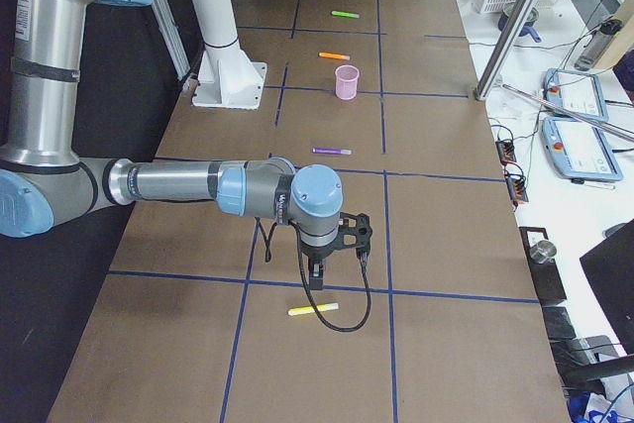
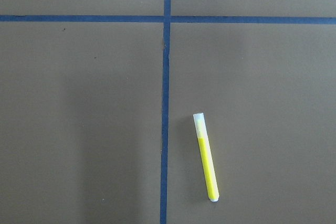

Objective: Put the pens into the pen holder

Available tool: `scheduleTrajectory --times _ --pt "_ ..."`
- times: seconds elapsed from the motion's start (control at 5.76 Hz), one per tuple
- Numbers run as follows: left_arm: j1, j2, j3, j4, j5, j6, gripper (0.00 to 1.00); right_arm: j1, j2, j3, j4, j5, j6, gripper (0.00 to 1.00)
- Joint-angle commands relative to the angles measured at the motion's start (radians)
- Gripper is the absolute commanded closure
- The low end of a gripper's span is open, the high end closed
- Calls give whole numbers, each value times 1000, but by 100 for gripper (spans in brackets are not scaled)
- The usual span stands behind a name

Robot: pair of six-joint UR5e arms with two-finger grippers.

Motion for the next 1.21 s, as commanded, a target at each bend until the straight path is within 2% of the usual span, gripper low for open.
scheduleTrajectory --times 0.0,0.35,0.52,0.69,0.87,1.04 --pt "236 -81 21 -111 -5 -166 0 -3 -6 0 6 14 2 0" --pt "370 -286 190 -122 -3 -172 0 -3 -8 0 6 16 2 0" --pt "401 -369 278 -121 71 -178 0 -3 -8 0 6 16 0 0" --pt "441 -382 288 -119 131 -216 0 -3 -8 -2 6 27 0 0" --pt "525 -400 302 -119 135 -327 2 -3 -8 -3 6 34 0 0" --pt "559 -423 334 -121 136 -346 8 -3 -8 -3 6 36 0 0"
